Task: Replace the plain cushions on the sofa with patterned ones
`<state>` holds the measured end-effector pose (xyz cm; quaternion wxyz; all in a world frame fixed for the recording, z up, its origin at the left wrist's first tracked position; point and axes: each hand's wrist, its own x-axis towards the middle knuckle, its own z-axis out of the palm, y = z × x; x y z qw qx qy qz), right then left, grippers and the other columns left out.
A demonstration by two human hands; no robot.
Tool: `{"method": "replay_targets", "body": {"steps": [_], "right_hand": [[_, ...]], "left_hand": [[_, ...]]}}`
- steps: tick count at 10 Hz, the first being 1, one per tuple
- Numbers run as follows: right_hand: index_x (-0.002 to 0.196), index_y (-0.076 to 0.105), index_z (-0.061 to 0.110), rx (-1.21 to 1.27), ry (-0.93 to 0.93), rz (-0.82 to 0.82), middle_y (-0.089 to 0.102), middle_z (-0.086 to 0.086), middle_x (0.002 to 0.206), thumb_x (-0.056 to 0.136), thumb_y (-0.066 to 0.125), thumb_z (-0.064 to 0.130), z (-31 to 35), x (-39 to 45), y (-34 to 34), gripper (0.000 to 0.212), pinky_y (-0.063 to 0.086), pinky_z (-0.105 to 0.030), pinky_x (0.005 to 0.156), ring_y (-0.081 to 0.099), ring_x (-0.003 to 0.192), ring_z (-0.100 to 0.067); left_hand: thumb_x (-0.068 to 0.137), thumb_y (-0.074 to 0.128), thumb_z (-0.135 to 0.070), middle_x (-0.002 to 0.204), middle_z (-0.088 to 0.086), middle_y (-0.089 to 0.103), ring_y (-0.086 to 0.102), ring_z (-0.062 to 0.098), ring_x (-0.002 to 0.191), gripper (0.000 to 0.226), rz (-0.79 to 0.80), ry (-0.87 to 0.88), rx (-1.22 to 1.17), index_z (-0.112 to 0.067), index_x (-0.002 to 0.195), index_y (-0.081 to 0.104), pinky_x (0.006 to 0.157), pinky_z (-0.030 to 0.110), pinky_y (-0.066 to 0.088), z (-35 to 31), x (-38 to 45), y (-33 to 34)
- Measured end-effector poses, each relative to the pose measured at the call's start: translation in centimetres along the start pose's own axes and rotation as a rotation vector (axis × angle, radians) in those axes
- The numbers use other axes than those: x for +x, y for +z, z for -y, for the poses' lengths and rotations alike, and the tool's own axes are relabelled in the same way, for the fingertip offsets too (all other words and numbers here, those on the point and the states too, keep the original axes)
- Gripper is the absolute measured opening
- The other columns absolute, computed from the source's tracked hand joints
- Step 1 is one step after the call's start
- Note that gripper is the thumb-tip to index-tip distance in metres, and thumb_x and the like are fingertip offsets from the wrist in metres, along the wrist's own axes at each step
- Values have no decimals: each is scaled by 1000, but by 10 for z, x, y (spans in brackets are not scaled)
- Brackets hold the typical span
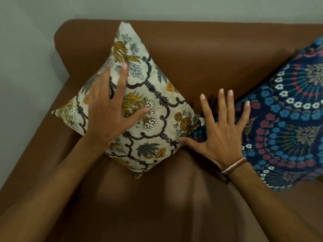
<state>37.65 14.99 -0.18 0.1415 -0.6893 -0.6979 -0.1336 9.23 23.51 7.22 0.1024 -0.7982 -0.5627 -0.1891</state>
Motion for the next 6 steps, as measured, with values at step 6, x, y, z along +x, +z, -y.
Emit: {"method": "replay_targets", "body": {"steps": [6], "right_hand": [[170,13,28,39,185,166,15,-28,175,74,35,100,-160,-50,-67,122,17,-76,124,16,162,-49]], "left_hand": [[81,34,-88,167,33,6,12,50,154,108,271,-34,156,-28,165,1,120,71,18,-61,-7,-27]]}}
